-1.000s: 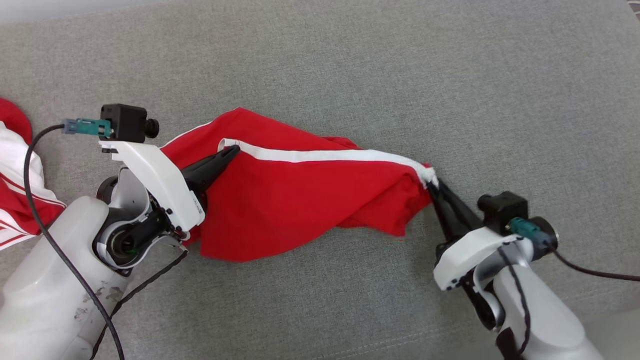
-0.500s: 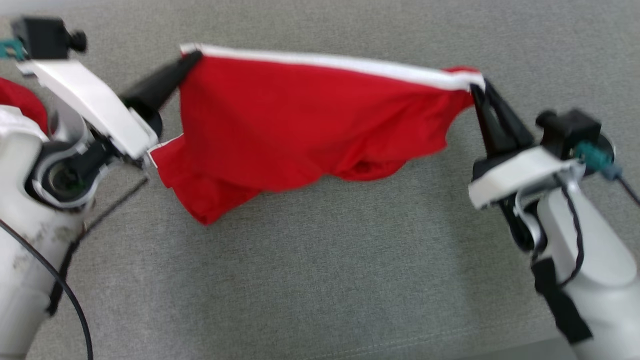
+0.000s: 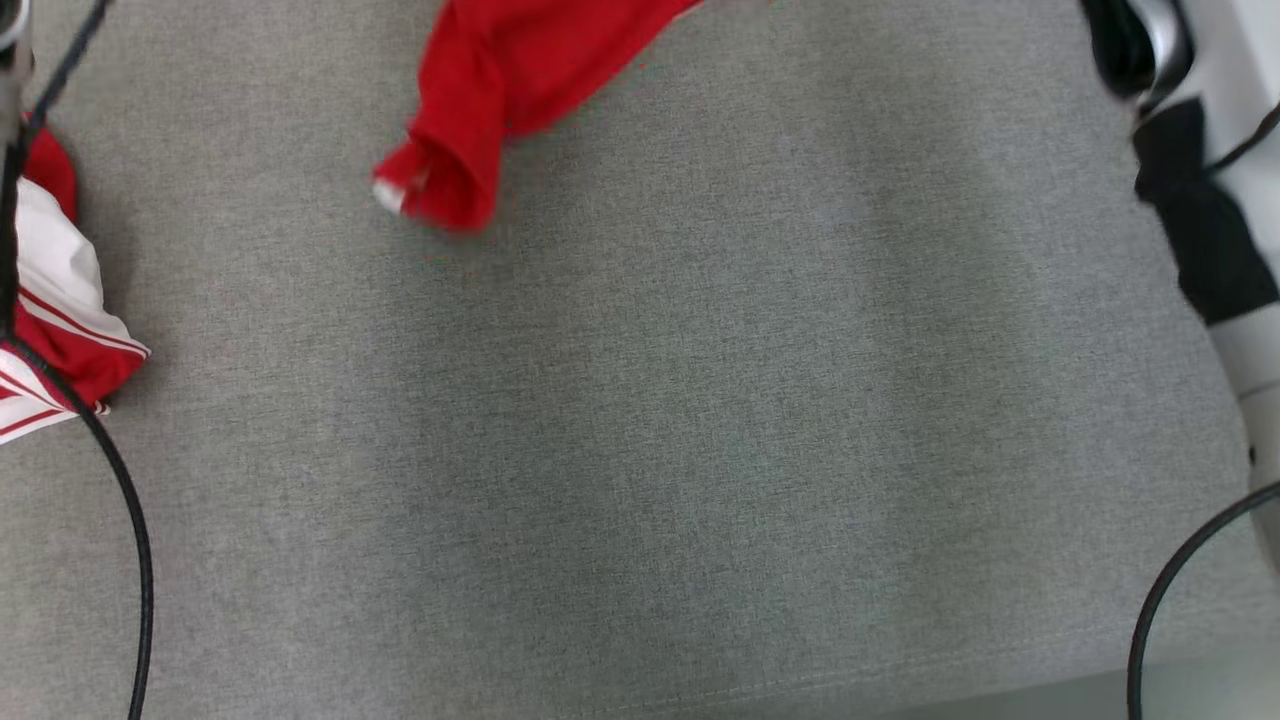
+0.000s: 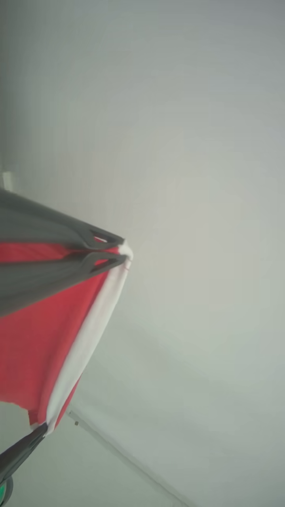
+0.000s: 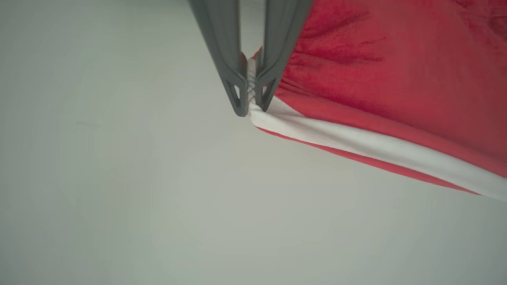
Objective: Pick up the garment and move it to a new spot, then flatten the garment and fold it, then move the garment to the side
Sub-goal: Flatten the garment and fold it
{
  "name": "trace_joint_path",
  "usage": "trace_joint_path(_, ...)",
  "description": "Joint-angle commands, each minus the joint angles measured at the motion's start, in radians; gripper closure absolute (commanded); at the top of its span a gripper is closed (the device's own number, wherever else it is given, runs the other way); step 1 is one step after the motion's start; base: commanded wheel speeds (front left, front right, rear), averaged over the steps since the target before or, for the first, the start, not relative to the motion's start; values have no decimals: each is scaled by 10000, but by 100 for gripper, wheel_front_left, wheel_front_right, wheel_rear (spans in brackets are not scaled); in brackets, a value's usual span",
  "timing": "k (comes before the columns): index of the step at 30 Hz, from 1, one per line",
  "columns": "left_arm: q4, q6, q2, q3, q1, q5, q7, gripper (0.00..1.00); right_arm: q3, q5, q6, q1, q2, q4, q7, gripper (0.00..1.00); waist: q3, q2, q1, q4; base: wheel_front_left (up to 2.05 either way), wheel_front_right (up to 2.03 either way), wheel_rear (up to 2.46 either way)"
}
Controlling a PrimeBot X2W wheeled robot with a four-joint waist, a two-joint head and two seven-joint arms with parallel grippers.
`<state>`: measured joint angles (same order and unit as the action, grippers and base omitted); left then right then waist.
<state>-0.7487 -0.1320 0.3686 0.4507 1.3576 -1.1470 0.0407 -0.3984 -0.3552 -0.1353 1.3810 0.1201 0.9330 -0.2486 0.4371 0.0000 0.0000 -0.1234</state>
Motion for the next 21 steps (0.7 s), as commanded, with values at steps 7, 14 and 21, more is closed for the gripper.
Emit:
trace_joint_path(7, 772, 16, 461, 709, 963, 558, -1905, 100, 354, 945, 46, 30, 81, -738, -128, 100, 312, 0, 0, 325, 0, 0, 0)
trace_joint_path(14, 2587, 15, 595, 1470, -2388, 87, -2764, 100, -704, 425, 46, -2766, 896, -2127, -130, 100, -39, 0, 0, 736, 0, 0, 0)
trace_joint_path(21, 4814, 965, 580, 644, -6860, 1043, -3018, 100, -485, -801, 46, -6533, 1821, -3885, -130, 100, -638, 0, 0, 915, 0, 0, 0)
